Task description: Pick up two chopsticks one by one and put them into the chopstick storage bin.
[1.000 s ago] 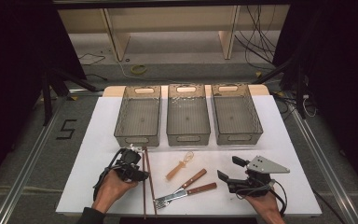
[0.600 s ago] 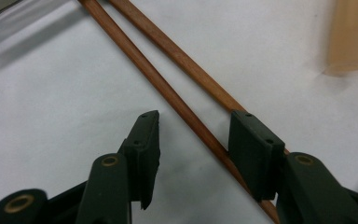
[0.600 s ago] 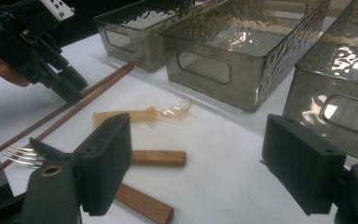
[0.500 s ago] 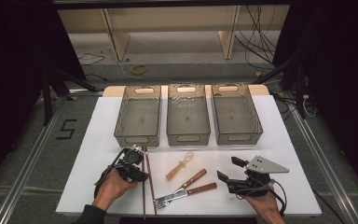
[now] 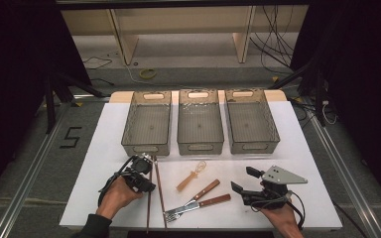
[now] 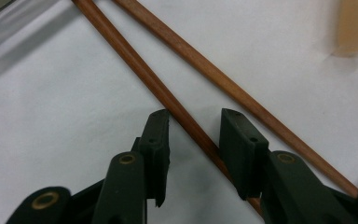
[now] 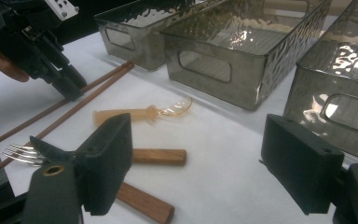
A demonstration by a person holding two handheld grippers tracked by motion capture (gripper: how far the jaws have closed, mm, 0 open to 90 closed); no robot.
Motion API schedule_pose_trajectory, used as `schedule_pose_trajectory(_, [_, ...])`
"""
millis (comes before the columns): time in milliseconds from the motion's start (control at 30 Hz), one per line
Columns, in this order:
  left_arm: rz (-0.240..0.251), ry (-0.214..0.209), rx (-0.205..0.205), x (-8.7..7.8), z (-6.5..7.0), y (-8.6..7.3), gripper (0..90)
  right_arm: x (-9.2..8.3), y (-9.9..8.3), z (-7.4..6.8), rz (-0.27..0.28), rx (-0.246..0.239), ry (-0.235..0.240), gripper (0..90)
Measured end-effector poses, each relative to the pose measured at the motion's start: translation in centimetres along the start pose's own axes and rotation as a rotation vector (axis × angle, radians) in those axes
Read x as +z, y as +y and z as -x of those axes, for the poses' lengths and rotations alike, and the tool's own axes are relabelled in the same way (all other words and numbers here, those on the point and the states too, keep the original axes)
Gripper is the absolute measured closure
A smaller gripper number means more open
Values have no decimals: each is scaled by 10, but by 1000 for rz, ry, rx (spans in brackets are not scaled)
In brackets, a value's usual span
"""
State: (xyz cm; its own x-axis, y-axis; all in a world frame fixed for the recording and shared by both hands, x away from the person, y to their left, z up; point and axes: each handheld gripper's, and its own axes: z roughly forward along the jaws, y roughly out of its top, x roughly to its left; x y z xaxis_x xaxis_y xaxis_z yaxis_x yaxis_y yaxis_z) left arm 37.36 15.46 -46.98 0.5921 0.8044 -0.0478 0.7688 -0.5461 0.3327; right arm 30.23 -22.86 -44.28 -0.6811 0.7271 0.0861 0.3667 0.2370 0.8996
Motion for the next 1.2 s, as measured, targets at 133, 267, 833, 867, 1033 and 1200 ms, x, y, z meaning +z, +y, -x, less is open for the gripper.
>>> schedule_pose_trajectory(133, [5,0,1,0,0,-2,652,0,0,0,0,-3,0,259])
schedule_pose_trajectory(267, [-4,2,15,-1,-1,-2,665,0,0,0,0,-2,0,260])
schedule_pose_trajectory(833, [-12,3,28,-3,-2,-5,766,0,0,0,-3,-4,2,261])
schedule_pose_trajectory(867, [-7,0,24,-3,-3,-5,770,0,0,0,-3,-5,2,262])
schedule_pose_trajectory(1033, [-7,-1,27,-3,-4,-6,788,0,0,-1,-3,-6,2,263])
schedule_pose_trajectory(1200, [-2,-1,19,-4,-4,-6,800,0,0,-1,-4,-5,3,264])
